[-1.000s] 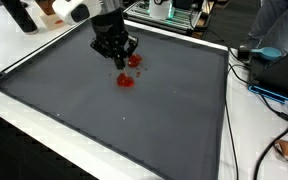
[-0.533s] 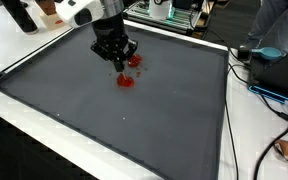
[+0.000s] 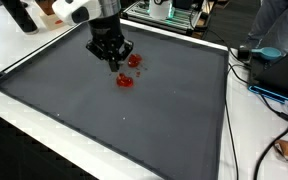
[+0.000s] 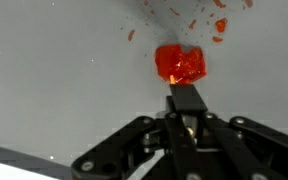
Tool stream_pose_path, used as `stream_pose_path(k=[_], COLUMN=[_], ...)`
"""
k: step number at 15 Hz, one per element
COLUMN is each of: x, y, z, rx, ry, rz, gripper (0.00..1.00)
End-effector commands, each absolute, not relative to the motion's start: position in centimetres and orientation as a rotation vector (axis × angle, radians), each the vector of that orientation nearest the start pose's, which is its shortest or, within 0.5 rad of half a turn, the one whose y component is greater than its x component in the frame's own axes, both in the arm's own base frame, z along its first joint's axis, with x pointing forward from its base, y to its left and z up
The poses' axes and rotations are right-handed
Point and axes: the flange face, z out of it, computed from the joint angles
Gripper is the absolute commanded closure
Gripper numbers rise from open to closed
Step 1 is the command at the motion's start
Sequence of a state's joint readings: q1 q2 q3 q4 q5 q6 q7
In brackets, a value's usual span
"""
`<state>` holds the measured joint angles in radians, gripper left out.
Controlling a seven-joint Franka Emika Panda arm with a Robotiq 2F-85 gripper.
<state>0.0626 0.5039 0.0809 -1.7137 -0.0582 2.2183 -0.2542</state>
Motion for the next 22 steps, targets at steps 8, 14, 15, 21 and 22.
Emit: stream_pose_path(k=[8,14,15,21,22], x=[65.4,65.4,65.4,65.6,65.7], y=[8.6,8.6,8.6,8.4,8.4], z=[28.6,27.6,27.4,26.1,26.0], rx=[-3.095,-3.097,-3.097,-3.089,-3.088], ry=[-0.676,-0.688,-0.690,-0.681,-0.678], rz=[0.025,0.046,0.050,0.084,0.089], gripper=[0.97,0.97,0.97,0.97,0.97])
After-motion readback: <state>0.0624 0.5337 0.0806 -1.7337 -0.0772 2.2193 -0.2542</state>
